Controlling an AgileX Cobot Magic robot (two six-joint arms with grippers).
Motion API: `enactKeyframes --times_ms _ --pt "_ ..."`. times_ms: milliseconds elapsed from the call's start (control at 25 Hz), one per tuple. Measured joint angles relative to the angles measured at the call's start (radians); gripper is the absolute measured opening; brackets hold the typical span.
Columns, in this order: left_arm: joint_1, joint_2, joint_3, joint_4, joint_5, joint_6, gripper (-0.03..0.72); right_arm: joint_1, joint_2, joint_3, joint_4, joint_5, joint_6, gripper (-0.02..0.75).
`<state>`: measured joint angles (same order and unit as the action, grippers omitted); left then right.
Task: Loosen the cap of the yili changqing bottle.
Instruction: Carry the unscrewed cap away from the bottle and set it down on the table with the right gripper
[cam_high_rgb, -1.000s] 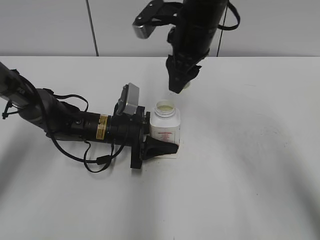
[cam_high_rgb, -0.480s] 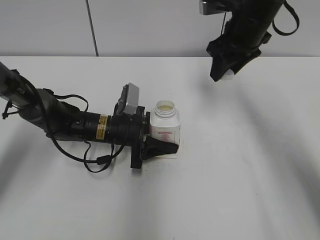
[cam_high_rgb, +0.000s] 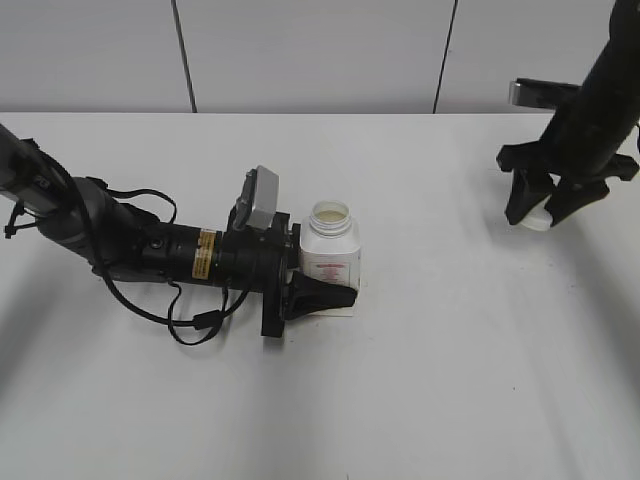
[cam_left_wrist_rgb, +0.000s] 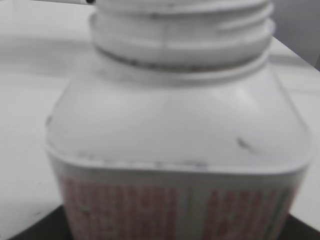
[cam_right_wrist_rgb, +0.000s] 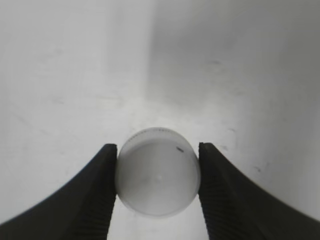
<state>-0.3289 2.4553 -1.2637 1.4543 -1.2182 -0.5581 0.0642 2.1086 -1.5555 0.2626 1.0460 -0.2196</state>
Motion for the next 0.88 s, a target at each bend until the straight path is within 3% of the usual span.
enactKeyframes --times_ms 320,880 --pt "0.000 0.000 0.000 0.000 0.000 0.000 0.396 -0.029 0.000 0.128 -0.174 -0.105 0.107 0.389" --pt "0.000 0.000 0.000 0.001 0.000 0.000 0.395 -0.029 0.000 0.177 -0.180 -0.183 0.120 0.389"
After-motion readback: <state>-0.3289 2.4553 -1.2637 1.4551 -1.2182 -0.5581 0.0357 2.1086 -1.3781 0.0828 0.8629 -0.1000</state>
